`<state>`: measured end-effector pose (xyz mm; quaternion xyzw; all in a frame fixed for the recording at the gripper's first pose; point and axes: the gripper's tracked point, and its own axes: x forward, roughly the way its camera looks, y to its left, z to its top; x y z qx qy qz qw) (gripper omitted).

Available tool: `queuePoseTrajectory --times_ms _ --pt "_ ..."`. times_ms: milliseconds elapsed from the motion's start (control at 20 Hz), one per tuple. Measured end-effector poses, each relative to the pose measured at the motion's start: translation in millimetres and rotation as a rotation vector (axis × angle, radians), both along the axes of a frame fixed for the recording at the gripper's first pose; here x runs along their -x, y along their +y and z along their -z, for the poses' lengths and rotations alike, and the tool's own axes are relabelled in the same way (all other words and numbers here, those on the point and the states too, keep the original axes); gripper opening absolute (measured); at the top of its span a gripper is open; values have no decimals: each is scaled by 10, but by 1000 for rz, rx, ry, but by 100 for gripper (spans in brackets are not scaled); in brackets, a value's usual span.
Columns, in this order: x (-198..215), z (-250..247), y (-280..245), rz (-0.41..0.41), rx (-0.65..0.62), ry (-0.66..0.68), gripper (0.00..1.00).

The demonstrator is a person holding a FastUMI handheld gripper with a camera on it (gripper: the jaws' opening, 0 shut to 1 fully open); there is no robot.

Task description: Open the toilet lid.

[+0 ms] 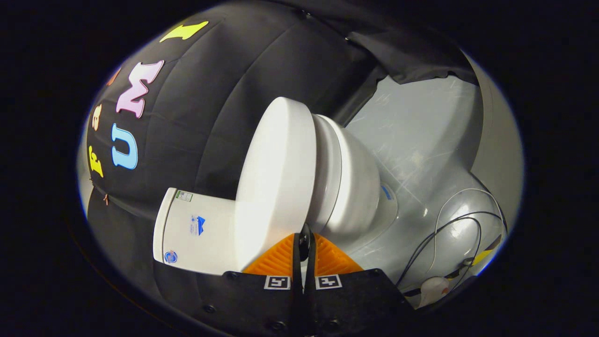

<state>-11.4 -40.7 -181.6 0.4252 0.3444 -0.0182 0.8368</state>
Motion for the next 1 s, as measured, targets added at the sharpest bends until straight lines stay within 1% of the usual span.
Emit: queuePoseTrajectory --times_ms 200,350,650,900,1000 --pt "-25 -167 27 4 20 -23 5" --pt "-24 -305 70 -4 71 -37 5" --pt "-69 -911 403 -26 153 -106 5" --pt "-88 -1336 778 -88 353 -144 5" --pt "-94 -1402 860 -83 440 -130 5"
